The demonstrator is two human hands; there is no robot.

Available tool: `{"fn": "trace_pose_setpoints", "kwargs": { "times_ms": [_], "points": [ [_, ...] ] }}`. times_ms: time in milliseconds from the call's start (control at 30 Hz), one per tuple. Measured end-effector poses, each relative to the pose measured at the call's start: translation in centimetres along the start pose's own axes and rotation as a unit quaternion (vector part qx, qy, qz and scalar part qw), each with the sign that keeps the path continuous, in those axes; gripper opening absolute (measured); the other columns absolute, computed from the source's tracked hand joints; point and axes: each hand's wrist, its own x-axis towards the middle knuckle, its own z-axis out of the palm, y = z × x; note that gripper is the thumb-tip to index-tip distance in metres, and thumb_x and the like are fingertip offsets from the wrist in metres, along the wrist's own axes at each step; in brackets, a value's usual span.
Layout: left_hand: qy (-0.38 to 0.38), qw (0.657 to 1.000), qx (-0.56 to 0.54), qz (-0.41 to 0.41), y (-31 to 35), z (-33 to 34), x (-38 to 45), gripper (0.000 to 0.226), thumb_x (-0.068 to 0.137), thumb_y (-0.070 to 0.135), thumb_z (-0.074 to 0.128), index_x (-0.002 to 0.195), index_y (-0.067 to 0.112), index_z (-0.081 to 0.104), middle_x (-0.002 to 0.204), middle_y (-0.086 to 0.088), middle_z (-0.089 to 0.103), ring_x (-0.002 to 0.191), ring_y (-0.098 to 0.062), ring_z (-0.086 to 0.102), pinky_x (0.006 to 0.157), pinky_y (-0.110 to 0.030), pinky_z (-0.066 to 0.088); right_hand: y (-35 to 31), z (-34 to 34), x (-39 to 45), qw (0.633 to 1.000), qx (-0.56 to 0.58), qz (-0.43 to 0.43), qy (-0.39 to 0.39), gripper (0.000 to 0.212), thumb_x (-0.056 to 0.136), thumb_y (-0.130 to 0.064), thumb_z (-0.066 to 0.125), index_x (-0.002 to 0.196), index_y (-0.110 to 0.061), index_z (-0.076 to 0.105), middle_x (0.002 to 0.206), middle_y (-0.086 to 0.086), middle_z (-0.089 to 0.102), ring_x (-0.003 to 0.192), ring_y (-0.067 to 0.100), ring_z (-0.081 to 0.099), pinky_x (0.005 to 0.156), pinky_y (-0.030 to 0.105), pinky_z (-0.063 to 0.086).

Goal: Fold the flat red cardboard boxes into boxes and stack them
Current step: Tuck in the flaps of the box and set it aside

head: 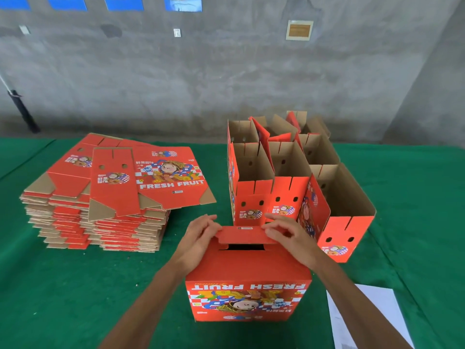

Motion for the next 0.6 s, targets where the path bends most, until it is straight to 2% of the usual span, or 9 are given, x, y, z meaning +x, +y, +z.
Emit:
{"fn": "trace_pose_setpoints", "kwargs": {
  "times_ms": [33,100,200,300,400,433,500,567,600],
  "points": [
    [-0.016,0.997,0.079,0.009,-0.2,0.0,-0.1,0.051,0.08,0.082,0.059,0.111,0.042,0.065,0.142,0.033,0.045,0.145,-0.001,0.029,0.119,-0.04,0.028,0.1,0.2,0.0,1.0,-0.029,0.005,-0.001,0.045,0.084,-0.078,0.059,0.119,-0.051,0.066,0.145,-0.038,0.042,0.139,-0.008,0.033,0.119,0.04,0.03],
    [-0.036,0.976,0.214,0.023,-0.3,0.3,0.0,0.069,0.07,0.087,0.064,0.125,0.047,0.05,0.15,0.021,0.034,0.148,-0.003,0.017,0.119,-0.04,0.027,0.4,0.5,-0.2,0.997,-0.082,0.004,-0.007,0.06,0.076,-0.083,0.065,0.127,-0.054,0.057,0.14,-0.042,0.039,0.134,-0.013,0.034,0.115,0.034,0.035],
    [-0.045,0.96,0.275,-0.001,0.2,0.6,0.5,0.095,0.071,0.087,0.064,0.149,0.043,0.034,0.149,0.013,0.035,0.146,-0.011,0.02,0.115,-0.048,0.038,0.4,0.7,-0.3,0.991,-0.128,0.03,-0.007,0.082,0.072,-0.09,0.06,0.141,-0.049,0.045,0.14,-0.026,0.043,0.13,-0.004,0.039,0.111,0.031,0.04],
    [-0.029,0.927,0.375,-0.004,0.8,1.2,1.0,0.089,0.073,0.088,0.06,0.145,0.042,0.038,0.135,0.009,0.042,0.138,-0.016,0.028,0.102,-0.048,0.049,0.1,0.8,0.3,0.969,-0.247,-0.002,-0.012,0.079,0.079,-0.087,0.051,0.142,-0.041,0.043,0.138,-0.019,0.048,0.129,0.004,0.038,0.105,0.032,0.04],
    [-0.008,0.896,0.443,-0.008,0.7,1.7,1.1,0.084,0.074,0.089,0.056,0.14,0.041,0.041,0.131,0.006,0.045,0.133,-0.018,0.033,0.094,-0.045,0.051,0.1,1.5,0.7,0.945,-0.326,-0.011,0.006,0.072,0.085,-0.078,0.053,0.141,-0.035,0.044,0.138,-0.013,0.05,0.128,0.012,0.041,0.102,0.036,0.043],
    [-0.006,0.892,0.451,-0.005,0.5,1.7,1.1,0.083,0.075,0.09,0.052,0.14,0.041,0.041,0.13,0.006,0.045,0.132,-0.018,0.034,0.092,-0.044,0.052,0.2,1.6,0.7,0.947,-0.322,-0.007,0.004,0.072,0.083,-0.079,0.053,0.14,-0.036,0.045,0.136,-0.014,0.051,0.126,0.011,0.041,0.101,0.036,0.043],
    [-0.003,0.897,0.441,0.002,0.3,1.6,0.9,0.078,0.08,0.092,0.036,0.138,0.04,0.044,0.129,0.007,0.047,0.13,-0.017,0.036,0.092,-0.045,0.052,0.2,1.5,0.3,0.971,-0.238,0.012,0.009,0.068,0.078,-0.084,0.056,0.133,-0.043,0.05,0.127,-0.023,0.051,0.12,0.001,0.044,0.096,0.026,0.042],
    [0.004,0.917,0.399,-0.007,0.4,1.3,0.9,0.072,0.088,0.086,0.021,0.134,0.038,0.048,0.13,0.008,0.049,0.129,-0.017,0.037,0.094,-0.048,0.051,-0.1,1.3,0.0,0.993,-0.086,0.045,0.071,0.053,0.081,-0.082,0.058,0.118,-0.044,0.063,0.117,-0.029,0.058,0.114,-0.005,0.052,0.09,0.016,0.041],
    [0.008,0.92,0.391,-0.009,0.3,1.4,0.8,0.067,0.092,0.081,0.02,0.132,0.036,0.049,0.131,0.009,0.05,0.129,-0.016,0.038,0.095,-0.049,0.05,-0.2,1.1,0.0,0.989,0.01,0.081,0.124,0.046,0.087,-0.078,0.054,0.11,-0.041,0.069,0.112,-0.025,0.066,0.11,0.0,0.06,0.09,0.018,0.045]
  ]
}}
